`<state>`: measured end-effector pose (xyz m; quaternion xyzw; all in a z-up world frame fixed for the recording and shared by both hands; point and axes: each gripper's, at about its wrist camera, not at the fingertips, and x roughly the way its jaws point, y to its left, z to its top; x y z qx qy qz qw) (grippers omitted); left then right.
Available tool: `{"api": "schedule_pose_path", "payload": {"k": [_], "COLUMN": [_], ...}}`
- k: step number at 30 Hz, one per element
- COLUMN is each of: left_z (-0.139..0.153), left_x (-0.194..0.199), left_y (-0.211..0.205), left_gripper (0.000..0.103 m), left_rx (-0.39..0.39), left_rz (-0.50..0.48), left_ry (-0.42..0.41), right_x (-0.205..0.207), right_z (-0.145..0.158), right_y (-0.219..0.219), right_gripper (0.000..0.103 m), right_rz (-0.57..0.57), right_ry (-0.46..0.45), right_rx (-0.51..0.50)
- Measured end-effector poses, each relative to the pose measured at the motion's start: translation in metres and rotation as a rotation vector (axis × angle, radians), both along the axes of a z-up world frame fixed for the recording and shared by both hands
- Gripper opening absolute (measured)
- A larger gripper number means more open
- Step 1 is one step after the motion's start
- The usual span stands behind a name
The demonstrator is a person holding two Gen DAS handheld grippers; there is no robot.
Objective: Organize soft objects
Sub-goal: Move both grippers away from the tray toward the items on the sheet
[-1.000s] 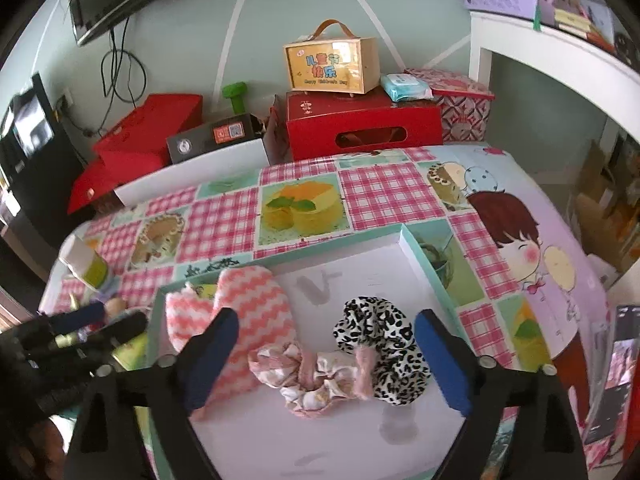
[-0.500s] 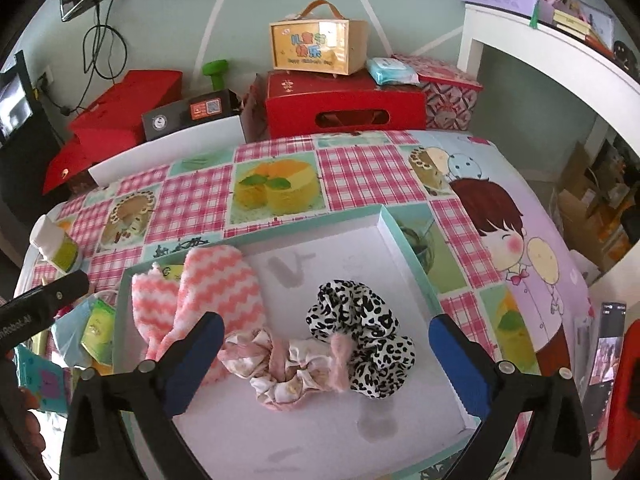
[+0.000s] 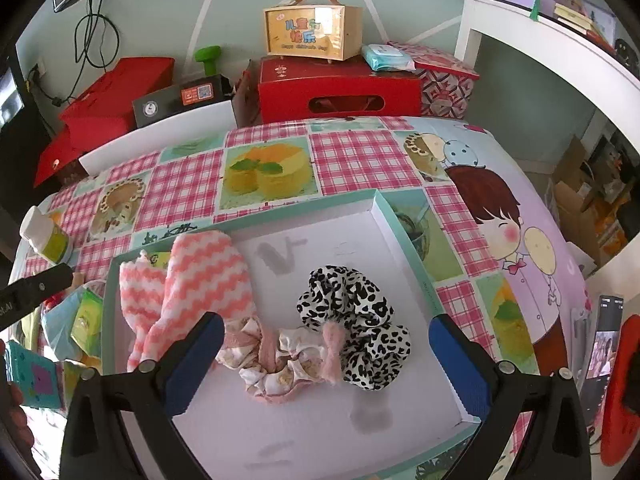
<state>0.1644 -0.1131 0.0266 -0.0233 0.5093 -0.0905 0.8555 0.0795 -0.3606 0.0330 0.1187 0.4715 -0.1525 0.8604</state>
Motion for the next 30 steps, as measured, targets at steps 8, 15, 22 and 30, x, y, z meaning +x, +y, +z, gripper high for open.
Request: {"api": "schedule_pose_path", "payload": {"k": [8,15,22,30], "left_z": [0.016,0.028,0.033,0.034], "left_x": [0.004,0.006,0.003,-0.004], "left_y": [0.034,0.081,0.132,0.185], "left_gripper": [0.095,0.095,0.095,0.095], "left_rx": [0.049,0.088,0.151,0.152], "left_rz": [0.071,0.182,0.320,0.444], "left_ry": [-0.047,-0.083,-0.101,-0.089], "right_x": [0.003,0.008,0.017,0.031], "right_z": [0.005,0.009,0.009,0.007], "right_y": [0.013,0.035,0.063,0.102], "right_gripper": [0.103,0.103,0.103,0.103], "right_rz": [0.032,0.088,0.154,0.243], "right_ry": [-0.004,-0.012,-0.015,-0.011], "right_rx": [-0.015,-0.022,0.004,0.030]}}
